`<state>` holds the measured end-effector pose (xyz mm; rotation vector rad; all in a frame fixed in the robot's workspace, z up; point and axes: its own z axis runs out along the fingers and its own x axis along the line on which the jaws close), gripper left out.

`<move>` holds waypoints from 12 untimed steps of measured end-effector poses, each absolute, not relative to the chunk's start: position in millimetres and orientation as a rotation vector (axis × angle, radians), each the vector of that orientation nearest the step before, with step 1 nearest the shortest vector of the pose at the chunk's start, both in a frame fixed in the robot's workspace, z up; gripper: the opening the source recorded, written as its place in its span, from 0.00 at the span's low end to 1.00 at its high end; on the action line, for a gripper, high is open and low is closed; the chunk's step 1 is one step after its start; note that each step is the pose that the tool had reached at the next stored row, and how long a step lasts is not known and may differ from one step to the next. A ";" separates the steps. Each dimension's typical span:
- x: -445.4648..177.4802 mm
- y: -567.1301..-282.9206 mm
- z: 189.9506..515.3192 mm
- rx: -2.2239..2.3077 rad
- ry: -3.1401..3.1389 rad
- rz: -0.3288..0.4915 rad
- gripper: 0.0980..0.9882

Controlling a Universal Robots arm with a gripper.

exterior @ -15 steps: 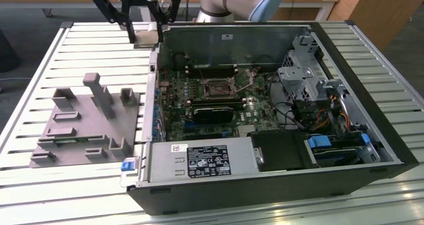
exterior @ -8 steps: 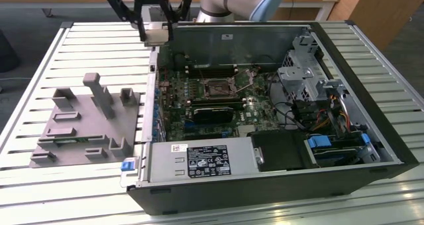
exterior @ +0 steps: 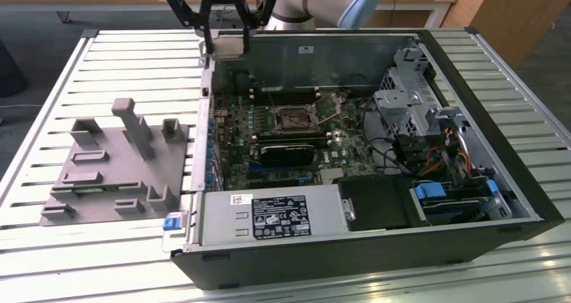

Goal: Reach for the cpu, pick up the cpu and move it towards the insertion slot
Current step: 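Pick up the cpu and move it towards the insertion slot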

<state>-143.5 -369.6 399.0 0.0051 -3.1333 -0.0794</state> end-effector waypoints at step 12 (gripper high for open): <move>-108.0 -369.0 399.1 0.000 -3.137 -0.081 0.50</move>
